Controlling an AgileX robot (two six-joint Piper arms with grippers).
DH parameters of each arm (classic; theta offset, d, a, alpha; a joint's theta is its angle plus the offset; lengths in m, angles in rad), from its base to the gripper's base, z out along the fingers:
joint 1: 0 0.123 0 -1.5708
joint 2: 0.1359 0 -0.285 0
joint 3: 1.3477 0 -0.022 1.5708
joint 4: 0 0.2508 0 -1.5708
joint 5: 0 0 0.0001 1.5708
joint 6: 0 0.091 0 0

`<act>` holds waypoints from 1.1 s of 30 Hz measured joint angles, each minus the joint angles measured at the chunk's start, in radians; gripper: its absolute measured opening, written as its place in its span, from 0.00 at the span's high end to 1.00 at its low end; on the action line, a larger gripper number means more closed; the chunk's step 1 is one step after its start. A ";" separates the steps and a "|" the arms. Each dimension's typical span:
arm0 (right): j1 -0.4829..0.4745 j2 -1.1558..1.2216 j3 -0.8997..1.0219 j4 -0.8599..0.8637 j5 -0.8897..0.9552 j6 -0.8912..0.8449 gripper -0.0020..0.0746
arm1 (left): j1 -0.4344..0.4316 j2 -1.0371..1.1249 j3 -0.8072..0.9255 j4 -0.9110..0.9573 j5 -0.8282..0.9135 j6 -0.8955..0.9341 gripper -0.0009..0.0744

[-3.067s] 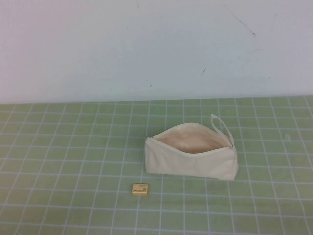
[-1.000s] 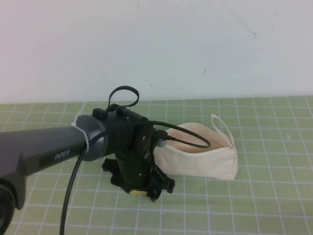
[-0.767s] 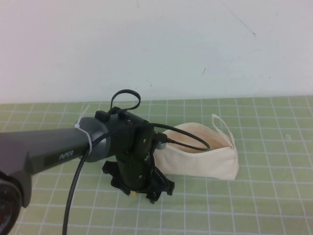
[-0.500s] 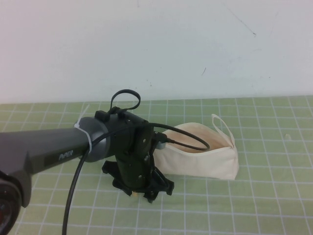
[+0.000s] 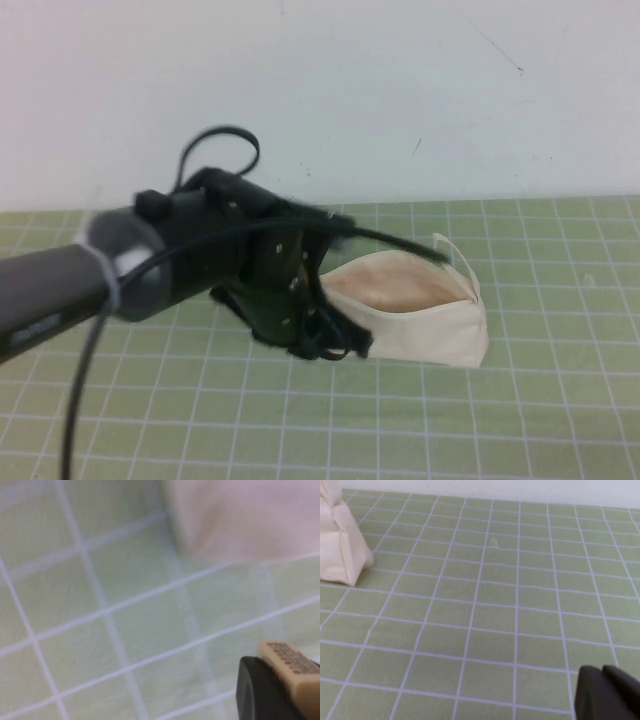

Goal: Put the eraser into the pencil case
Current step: Pick up the eraser from the table, then place the eraser on the pencil case

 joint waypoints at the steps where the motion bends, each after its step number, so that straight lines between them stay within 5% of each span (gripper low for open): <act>1: 0.000 0.000 0.000 0.000 0.000 0.000 0.98 | -0.014 -0.035 0.000 -0.003 -0.017 0.014 0.87; 13: 0.000 0.000 0.000 0.000 0.000 0.000 0.98 | -0.082 -0.116 0.000 -0.012 -0.412 0.086 0.85; 20: 0.000 0.000 0.000 0.000 0.000 0.000 0.98 | -0.066 -0.010 0.002 -0.010 -0.489 0.080 0.44; 24: 0.000 0.000 0.000 0.000 0.000 0.000 0.98 | -0.043 -0.002 0.004 -0.010 -0.489 0.067 0.36; 27: 0.000 0.000 0.000 0.000 0.000 0.000 0.98 | -0.023 -0.046 0.004 0.007 -0.435 0.062 0.47; 31: 0.000 0.000 0.000 0.000 0.000 0.000 0.98 | -0.018 -0.179 0.027 0.069 -0.339 0.062 0.82; 33: 0.000 0.000 0.000 0.000 0.000 0.000 0.98 | -0.016 -0.262 0.060 0.079 -0.326 0.069 0.91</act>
